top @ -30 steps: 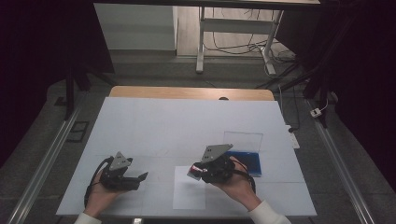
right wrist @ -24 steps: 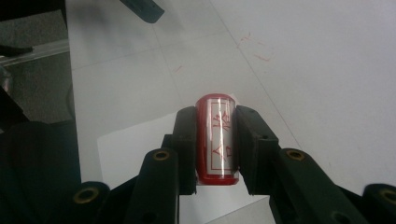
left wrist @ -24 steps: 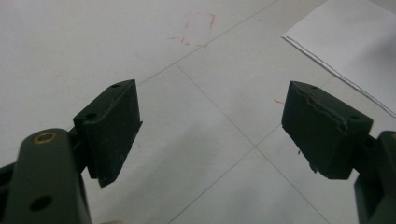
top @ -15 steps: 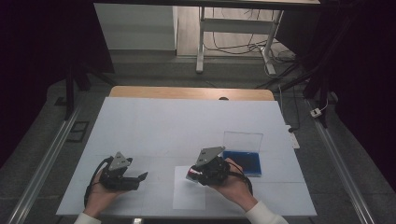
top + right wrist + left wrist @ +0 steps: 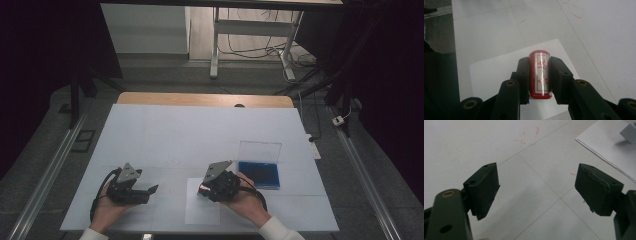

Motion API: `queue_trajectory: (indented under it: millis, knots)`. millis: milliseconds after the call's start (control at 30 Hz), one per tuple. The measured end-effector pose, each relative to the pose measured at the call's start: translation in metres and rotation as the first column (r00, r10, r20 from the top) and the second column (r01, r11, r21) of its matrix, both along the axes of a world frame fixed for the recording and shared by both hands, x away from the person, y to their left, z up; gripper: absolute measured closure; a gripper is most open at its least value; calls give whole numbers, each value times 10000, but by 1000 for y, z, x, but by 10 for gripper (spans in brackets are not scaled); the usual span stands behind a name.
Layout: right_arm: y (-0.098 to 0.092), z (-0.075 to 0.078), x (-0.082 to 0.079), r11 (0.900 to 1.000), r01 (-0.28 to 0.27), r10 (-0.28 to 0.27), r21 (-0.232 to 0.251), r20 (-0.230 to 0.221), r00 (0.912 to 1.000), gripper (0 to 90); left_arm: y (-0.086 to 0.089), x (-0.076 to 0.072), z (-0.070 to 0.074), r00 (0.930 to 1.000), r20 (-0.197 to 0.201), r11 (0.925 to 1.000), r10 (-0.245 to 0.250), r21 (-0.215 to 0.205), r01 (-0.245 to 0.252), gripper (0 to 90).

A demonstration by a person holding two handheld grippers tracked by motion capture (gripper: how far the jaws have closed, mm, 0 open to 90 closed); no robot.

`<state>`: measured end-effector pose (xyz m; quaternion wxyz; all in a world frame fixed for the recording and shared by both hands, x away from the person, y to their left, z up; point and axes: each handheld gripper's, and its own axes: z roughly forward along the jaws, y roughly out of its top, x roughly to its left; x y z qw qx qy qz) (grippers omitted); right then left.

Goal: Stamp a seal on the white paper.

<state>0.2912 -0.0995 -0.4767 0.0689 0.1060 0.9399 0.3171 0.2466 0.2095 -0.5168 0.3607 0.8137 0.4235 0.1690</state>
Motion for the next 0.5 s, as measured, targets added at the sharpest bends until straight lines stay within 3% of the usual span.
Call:
queue_trajectory:
  millis: [500]
  knots:
    - [6,-9,1,9994,-31,32,-355,27,10000,708,0,0,0,10000,-14,10000,-48,8,48,195]
